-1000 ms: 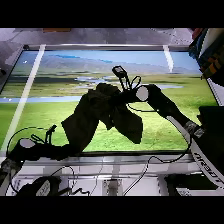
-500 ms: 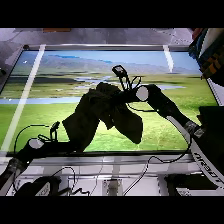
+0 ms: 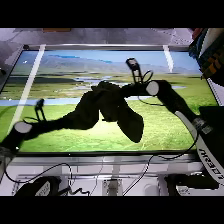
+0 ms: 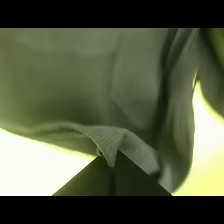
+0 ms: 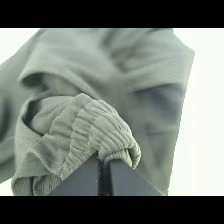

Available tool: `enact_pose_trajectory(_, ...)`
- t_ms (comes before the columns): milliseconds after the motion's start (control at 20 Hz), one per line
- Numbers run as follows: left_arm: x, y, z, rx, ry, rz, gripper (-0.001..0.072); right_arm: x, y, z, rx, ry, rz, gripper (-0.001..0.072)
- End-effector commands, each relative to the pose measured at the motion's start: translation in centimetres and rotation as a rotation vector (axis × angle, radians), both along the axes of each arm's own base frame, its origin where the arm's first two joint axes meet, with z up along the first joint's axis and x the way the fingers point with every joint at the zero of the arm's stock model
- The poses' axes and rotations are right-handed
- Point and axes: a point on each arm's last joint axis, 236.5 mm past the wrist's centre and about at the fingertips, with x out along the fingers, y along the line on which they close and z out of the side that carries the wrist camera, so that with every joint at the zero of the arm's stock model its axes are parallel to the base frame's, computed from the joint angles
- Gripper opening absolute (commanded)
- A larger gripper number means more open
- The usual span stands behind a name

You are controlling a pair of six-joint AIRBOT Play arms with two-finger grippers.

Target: Fold the clothes and pants, and hang the long-sleeved shirts on hangers.

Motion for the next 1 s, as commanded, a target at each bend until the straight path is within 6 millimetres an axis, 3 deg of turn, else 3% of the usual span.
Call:
enact_pose_trajectory(0, 6.5, 8.8, 10.5, 0.171, -0.279, 0.165, 0.0007, 3.6, -8.5, 3.3, 0.049, -0.063, -0.204, 0.0033)
enact_pose_trajectory(150, 9.0, 16.7, 21.0, 0.274, -0.537, 0.38, 0.0006, 6.5, -17.0, 10.4, 0.139, -0.177, -0.42, 0.0033)
enact_pose_trajectory(250, 9.0, 19.8, 26.4, 0.327, -0.664, 0.469, 0.0006, 7.5, -21.5, 16.3, 0.211, -0.279, -0.512, 0.0032)
enact_pose_trajectory(400, 9.1, 21.8, 31.2, 0.369, -0.782, 0.538, 0.0006, 7.1, -25.7, 24.7, 0.316, -0.422, -0.576, 0.0031)
enact_pose_trajectory(500, 9.2, 22.6, 32.0, 0.406, -0.8, 0.549, 0.0006, 5.6, -27.8, 27.4, 0.301, -0.441, -0.588, 0.0032)
enact_pose_trajectory(550, 9.2, 23.1, 31.8, 0.432, -0.789, 0.549, 0.0006, 4.7, -28.8, 27.6, 0.275, -0.417, -0.592, 0.0032)
enact_pose_trajectory(650, 8.6, 24.5, 30.6, 0.518, -0.737, 0.533, 0.0006, 2.6, -30.5, 26.2, 0.215, -0.315, -0.601, 0.0032)
enact_pose_trajectory(800, 6.7, 27.5, 27.0, 0.736, -0.563, 0.465, 0.0007, -1.5, -33.0, 20.3, 0.077, -0.053, -0.627, 0.0033)
enact_pose_trajectory(950, 4.0, 30.3, 20.5, 0.866, -0.281, 0.371, 0.0008, -5.5, -33.8, 14.0, -0.047, 0.202, -0.6, 0.0032)
